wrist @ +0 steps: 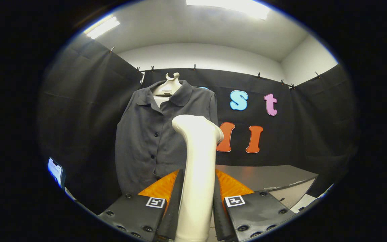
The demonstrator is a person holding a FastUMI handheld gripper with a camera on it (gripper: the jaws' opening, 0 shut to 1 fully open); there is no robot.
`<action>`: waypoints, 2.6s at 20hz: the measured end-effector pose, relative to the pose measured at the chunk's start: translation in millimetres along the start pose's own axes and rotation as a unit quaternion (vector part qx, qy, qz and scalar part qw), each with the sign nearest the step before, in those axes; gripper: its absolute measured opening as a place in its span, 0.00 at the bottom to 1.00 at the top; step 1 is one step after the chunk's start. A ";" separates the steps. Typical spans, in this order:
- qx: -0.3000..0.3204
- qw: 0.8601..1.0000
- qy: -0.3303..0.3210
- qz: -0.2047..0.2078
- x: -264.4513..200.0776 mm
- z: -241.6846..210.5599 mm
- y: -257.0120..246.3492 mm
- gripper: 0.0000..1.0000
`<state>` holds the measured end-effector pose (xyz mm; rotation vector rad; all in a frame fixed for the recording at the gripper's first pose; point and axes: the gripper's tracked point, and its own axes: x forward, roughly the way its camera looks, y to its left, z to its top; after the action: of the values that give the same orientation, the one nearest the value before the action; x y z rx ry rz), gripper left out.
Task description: Iron the clothes twice with a garment steamer, once on the left side and once on the right side.
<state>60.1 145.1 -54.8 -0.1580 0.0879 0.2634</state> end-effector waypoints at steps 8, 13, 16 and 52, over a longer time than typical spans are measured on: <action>0.049 0.999 0.000 -0.012 -30.0 -9.6 -41.0 0.48; 0.021 0.998 0.057 0.004 -12.0 -53.0 -34.6 0.43; 0.031 0.998 0.054 -0.003 -15.7 -56.8 -36.1 0.42; 0.046 0.998 0.020 -0.031 -49.1 -28.4 -37.4 0.42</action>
<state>20.9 92.4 -72.1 -0.0746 0.1337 0.1940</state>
